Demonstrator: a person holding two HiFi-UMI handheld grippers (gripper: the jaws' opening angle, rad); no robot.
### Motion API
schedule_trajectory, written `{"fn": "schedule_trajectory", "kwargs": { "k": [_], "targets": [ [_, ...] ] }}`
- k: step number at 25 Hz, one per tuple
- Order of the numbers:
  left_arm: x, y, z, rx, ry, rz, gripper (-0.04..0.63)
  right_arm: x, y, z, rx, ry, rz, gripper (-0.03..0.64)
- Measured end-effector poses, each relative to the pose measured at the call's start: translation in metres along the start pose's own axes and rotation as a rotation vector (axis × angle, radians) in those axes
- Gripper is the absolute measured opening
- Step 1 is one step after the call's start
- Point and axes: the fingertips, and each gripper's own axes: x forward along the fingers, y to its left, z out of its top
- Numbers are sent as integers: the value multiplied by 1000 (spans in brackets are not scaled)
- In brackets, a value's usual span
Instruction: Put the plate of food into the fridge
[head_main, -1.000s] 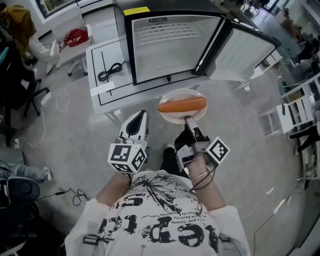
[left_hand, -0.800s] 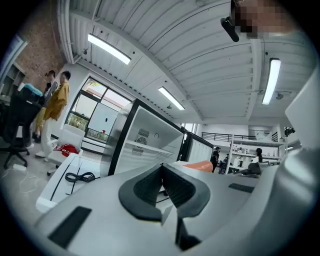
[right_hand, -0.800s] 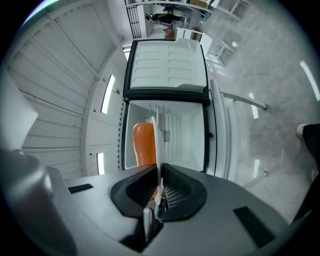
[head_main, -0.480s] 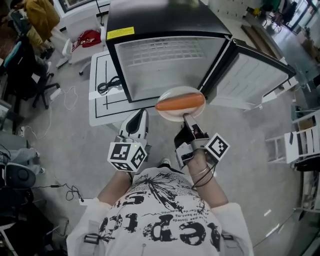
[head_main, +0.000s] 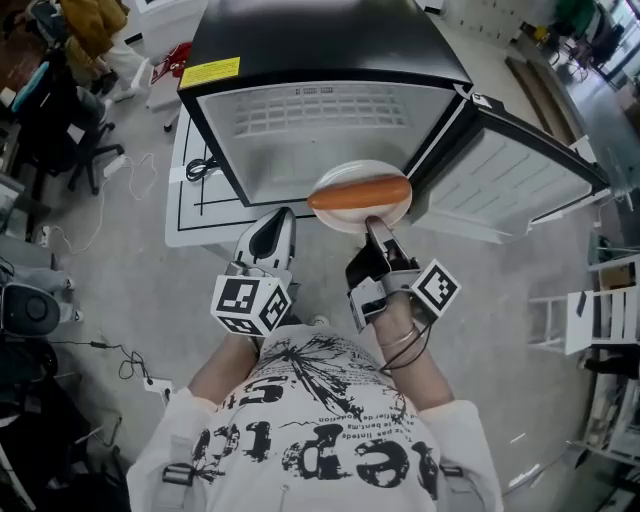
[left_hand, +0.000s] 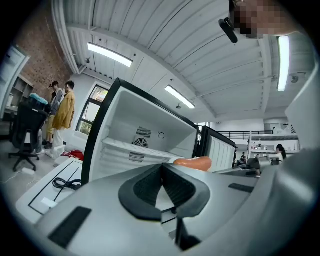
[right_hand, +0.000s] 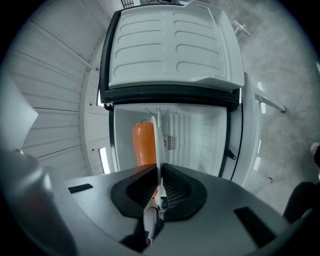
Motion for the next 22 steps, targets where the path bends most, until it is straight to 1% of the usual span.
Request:
{"fn": "schedule_trajectory", "kwargs": {
  "k": [8, 13, 22],
  "targets": [
    [12, 31, 11, -4, -9, 22, 8, 14, 8, 8, -6, -29, 6, 26],
    [31, 33, 19, 4, -10, -19, 8, 23, 18, 20, -4, -75, 25, 27],
    [66, 51, 32, -5, -13, -64, 8, 67, 32, 23, -7, -77, 28, 27]
  ]
}}
